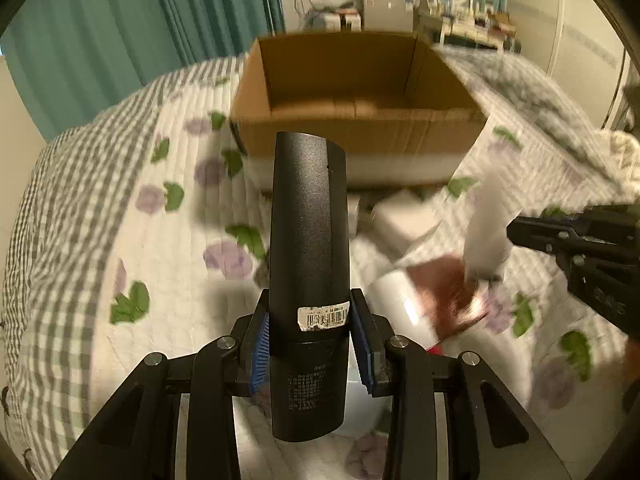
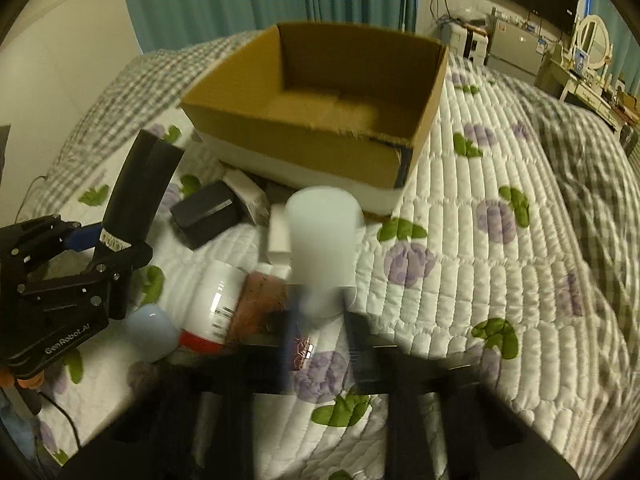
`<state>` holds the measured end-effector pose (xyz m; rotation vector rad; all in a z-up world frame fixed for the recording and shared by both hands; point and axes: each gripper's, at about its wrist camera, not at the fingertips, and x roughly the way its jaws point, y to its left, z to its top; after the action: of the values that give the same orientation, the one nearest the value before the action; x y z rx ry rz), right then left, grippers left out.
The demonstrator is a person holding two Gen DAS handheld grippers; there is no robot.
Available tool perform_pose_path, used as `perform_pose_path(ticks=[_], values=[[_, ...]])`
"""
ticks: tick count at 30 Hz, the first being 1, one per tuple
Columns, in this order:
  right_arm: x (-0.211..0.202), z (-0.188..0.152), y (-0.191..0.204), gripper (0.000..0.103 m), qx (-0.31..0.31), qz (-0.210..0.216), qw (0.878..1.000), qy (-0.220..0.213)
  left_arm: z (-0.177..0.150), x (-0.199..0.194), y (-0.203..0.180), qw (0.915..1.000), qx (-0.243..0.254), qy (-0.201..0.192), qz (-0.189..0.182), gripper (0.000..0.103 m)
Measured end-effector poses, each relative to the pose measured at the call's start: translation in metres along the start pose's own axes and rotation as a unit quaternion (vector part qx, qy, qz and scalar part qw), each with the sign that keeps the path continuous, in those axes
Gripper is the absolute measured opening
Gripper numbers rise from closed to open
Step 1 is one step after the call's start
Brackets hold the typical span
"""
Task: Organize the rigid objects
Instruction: 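Lift both held items and carry them over the cardboard box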
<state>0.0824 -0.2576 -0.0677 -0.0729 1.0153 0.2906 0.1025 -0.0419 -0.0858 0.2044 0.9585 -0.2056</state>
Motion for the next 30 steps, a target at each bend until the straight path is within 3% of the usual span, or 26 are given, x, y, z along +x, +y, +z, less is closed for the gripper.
perform_pose_path(ticks=[7, 8, 10, 11, 16, 30], values=[[0.015, 0.000, 0.006, 0.003, 0.004, 0.010, 1.000, 0.010, 0.004, -0.016, -0.002, 0.9999, 0.003, -0.013, -0.003, 0.036], [0.018, 0.000, 0.003, 0.008, 0.009, 0.005, 1.000, 0.012, 0.002, -0.014, -0.002, 0.9998, 0.010, -0.018, 0.007, 0.036], [0.025, -0.001, -0.003, 0.040, 0.009, -0.006, 1.000, 0.020, -0.002, -0.007, -0.001, 0.9999, 0.009, -0.011, 0.008, 0.036], [0.028, -0.001, -0.005, 0.042, 0.011, -0.006, 1.000, 0.023, -0.003, -0.002, 0.000, 0.9999, 0.007, -0.007, 0.007, 0.036], [0.059, 0.001, -0.015, 0.042, 0.026, -0.001, 0.997, 0.068, -0.007, 0.017, 0.003, 0.9999, -0.001, 0.012, 0.003, 0.036], [0.098, 0.014, -0.017, 0.044, 0.038, 0.008, 0.994, 0.106, -0.003, 0.013, -0.001, 1.0000, 0.005, 0.004, -0.005, 0.036]])
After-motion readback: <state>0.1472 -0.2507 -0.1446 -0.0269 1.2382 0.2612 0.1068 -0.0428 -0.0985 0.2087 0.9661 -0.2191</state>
